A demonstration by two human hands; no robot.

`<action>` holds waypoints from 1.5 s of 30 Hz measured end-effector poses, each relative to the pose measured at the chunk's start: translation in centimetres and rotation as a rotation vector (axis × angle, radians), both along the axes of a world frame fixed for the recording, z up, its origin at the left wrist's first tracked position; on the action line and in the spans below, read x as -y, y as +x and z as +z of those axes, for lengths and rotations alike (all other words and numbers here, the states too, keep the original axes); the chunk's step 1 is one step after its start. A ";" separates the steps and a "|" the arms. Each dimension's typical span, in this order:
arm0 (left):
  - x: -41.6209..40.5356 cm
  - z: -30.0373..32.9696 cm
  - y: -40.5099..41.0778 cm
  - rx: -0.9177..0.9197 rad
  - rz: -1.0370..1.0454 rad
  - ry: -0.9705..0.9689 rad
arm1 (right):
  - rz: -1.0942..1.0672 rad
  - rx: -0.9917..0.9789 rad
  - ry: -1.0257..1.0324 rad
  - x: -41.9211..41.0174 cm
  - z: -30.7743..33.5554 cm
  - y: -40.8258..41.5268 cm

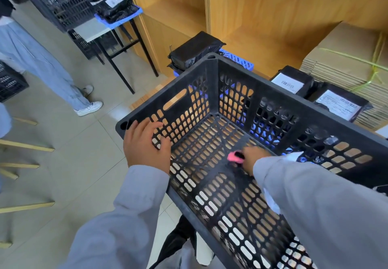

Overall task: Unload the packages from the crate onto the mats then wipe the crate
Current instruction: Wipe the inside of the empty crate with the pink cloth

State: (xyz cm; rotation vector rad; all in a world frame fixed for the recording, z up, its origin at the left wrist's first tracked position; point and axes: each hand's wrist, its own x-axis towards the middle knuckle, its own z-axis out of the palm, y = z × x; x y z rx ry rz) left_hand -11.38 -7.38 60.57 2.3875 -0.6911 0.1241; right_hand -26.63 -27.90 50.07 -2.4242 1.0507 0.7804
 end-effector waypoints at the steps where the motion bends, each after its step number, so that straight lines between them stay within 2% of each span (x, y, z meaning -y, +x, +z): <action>1: 0.0 -0.1 -0.1 -0.009 0.026 -0.021 | -0.030 -0.006 -0.083 1.2 -0.3 0.2; 5: -0.2 -0.5 0.2 -0.074 0.174 -0.203 | -0.120 -0.039 -0.157 3.8 -2.5 -0.1; 7: -0.1 -0.2 0.1 -0.261 0.275 -0.352 | -0.181 -0.032 -0.152 3.2 -4.5 -0.4; 9: 0.3 0.5 -0.2 -0.553 0.447 -0.495 | -0.214 0.010 -0.233 2.2 -6.2 -0.8; 11: 0.5 0.8 -0.4 -0.744 0.575 -0.519 | -0.176 0.048 -0.323 1.7 -7.2 -1.0; 13: 0.5 0.7 -0.3 -0.774 0.610 -0.492 | -0.175 0.063 -0.298 1.4 -7.2 -0.8; 15: 0.4 0.4 -0.2 -0.768 0.619 -0.464 | -0.206 0.066 -0.148 0.3 -6.6 -0.3; 23: 0.5 0.7 -0.3 -0.719 0.603 -0.480 | 0.117 0.114 0.328 -13.1 -6.9 0.5; 27: 0.4 0.6 -0.3 -0.730 0.578 -0.480 | 0.095 0.028 0.508 -11.9 -6.4 1.6; 31: 0.4 0.5 -0.4 -0.758 0.579 -0.474 | 0.160 -0.148 0.584 -8.9 -4.2 1.4; 33: 0.4 0.5 -0.4 -0.764 0.581 -0.485 | 0.117 -0.185 0.552 -6.7 -3.0 1.2; 35: 0.4 0.5 -0.4 -0.757 0.580 -0.488 | -0.006 -0.073 0.440 -3.5 -2.1 1.3; 37: 0.4 0.5 -0.4 -0.760 0.580 -0.483 | -0.037 0.029 0.188 0.2 -1.3 1.6; 39: 0.4 0.5 -0.4 -0.769 0.582 -0.479 | 0.035 0.024 -0.098 3.3 -1.2 1.9; 40: 0.4 0.5 -0.4 -0.772 0.584 -0.477 | 0.043 0.001 -0.164 4.5 -1.7 2.4; 43: 0.3 0.3 -0.3 -0.755 0.589 -0.464 | -0.010 -0.113 -0.094 4.8 -3.4 3.7; 45: 0.3 0.3 -0.3 -0.747 0.589 -0.463 | -0.008 -0.086 -0.156 4.0 -5.5 3.9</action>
